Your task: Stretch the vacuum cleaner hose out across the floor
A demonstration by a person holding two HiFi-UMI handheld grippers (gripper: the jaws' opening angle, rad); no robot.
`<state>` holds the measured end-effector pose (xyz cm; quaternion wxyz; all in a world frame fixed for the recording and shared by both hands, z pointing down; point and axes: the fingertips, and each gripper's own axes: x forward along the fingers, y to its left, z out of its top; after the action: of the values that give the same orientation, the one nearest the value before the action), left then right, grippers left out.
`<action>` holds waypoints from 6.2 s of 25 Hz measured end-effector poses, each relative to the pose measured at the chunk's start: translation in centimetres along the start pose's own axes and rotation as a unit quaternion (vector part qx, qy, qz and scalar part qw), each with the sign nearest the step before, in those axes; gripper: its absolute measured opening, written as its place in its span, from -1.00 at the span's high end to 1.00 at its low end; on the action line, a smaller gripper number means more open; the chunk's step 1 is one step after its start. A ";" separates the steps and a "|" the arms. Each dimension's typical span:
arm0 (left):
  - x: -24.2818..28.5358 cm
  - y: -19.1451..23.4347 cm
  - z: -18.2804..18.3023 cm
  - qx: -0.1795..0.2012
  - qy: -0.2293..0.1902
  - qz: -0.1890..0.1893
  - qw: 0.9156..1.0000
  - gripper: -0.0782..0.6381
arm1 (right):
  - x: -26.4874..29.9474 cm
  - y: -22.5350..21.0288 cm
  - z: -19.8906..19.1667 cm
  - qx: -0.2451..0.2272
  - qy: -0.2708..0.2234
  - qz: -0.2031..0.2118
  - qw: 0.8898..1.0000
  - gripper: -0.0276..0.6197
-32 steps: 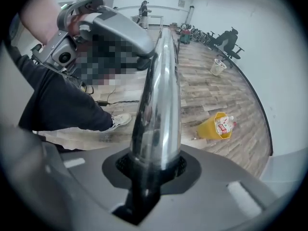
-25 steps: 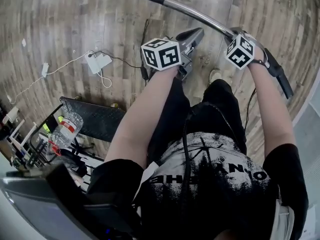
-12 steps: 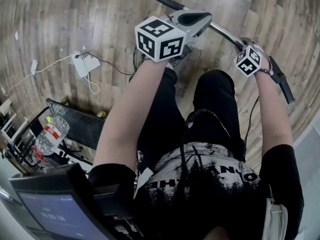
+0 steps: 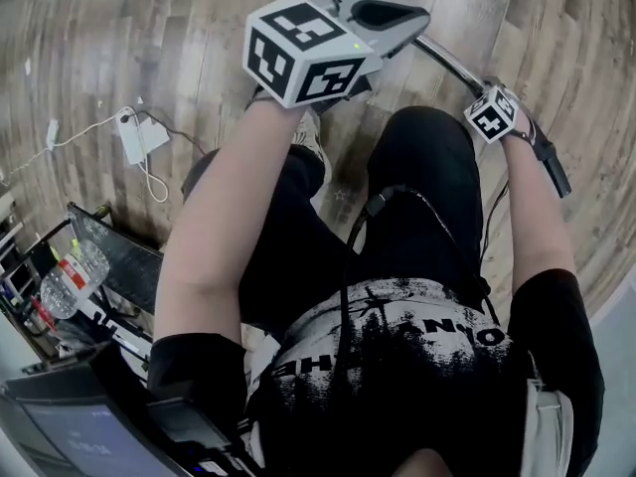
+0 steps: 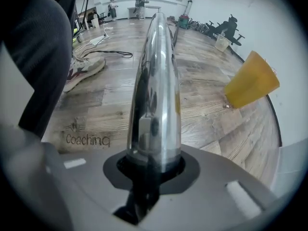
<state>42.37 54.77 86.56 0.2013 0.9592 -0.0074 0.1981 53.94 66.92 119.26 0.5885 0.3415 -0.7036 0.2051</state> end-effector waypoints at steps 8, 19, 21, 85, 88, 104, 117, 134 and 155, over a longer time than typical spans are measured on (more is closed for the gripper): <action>0.4 -1.9 -0.6 -0.013 0.001 0.026 1.000 0.78 | 3.4 1.1 -1.3 0.004 -0.011 0.029 1.000 0.69; -1.1 -3.8 -1.8 -0.021 0.006 0.057 0.998 0.78 | 8.9 3.7 -3.7 -0.010 0.042 0.093 0.995 0.68; -1.6 -3.7 -2.1 -0.024 0.004 0.062 0.998 0.78 | 9.9 4.4 -3.7 -0.021 0.049 0.102 0.993 0.68; -18.3 4.4 17.9 0.022 -0.079 0.109 0.991 0.78 | -38.1 -4.1 34.2 0.173 -0.396 0.138 0.891 0.90; -24.8 2.6 21.6 -0.016 -0.084 0.136 0.987 0.78 | -46.1 -4.8 39.1 0.159 -0.400 0.162 0.888 0.89; -43.4 -2.7 42.6 0.030 -0.154 0.140 0.978 0.78 | -70.3 -4.7 57.7 0.107 -0.490 0.186 0.845 0.89; -42.3 -9.9 50.0 0.043 -0.231 0.209 0.949 0.78 | -81.0 -8.6 55.4 0.001 -0.547 0.191 0.815 0.89; -34.2 -19.0 53.8 0.092 -0.242 0.258 0.931 0.78 | -89.0 -12.2 46.8 -0.061 -0.597 0.171 0.781 0.89; -32.0 -20.5 52.5 0.075 -0.228 0.242 0.940 0.78 | -88.6 -10.6 44.5 -0.083 -0.582 0.157 0.793 0.89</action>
<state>34.63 51.11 22.29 0.0675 0.9603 -0.2703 0.0172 37.54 50.12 22.30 0.0533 0.2312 -0.9714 -0.0017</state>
